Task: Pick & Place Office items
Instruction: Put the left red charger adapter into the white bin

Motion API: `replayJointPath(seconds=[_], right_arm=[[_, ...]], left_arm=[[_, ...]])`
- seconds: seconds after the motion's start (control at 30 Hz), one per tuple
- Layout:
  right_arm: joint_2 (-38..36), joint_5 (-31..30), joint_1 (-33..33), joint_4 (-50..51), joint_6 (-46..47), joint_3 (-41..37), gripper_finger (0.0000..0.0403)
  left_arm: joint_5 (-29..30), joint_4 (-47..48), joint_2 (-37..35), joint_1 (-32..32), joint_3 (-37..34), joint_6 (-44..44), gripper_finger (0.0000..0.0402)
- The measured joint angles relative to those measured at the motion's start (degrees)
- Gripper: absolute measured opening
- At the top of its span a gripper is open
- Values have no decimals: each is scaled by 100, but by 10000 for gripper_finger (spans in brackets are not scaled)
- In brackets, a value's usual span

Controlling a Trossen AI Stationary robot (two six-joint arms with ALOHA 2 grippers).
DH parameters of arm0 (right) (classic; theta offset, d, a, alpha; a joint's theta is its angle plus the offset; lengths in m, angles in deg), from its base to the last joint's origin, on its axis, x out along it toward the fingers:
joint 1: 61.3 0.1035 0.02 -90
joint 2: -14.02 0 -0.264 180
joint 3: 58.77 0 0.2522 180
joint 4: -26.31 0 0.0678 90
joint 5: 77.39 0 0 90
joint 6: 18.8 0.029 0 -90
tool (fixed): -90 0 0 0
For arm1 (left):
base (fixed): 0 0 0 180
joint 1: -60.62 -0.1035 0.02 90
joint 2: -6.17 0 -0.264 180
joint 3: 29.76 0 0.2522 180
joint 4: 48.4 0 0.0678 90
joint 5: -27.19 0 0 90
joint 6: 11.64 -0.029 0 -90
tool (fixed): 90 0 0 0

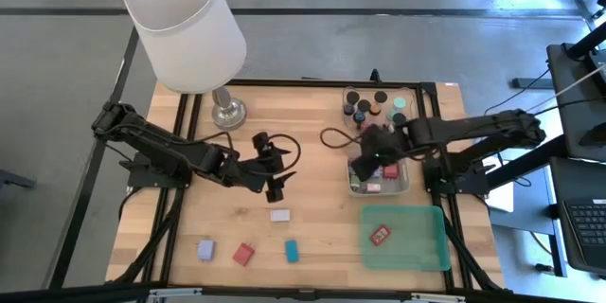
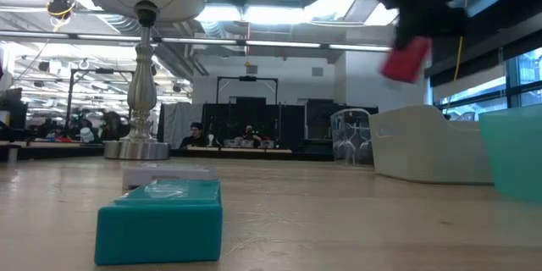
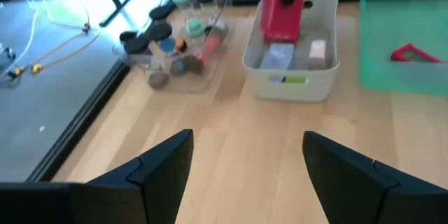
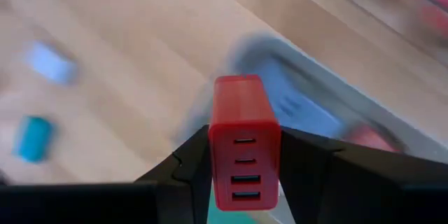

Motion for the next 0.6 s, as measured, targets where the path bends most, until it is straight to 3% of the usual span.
replayJointPath(seconds=[0.2,0.6], right_arm=[[20,-404,272,1362,800,0,125],[756,-515,382,1785,1070,-400,125]], left_arm=[[73,202,0,-2,0,240,267],[291,235,0,-2,0,284,267]])
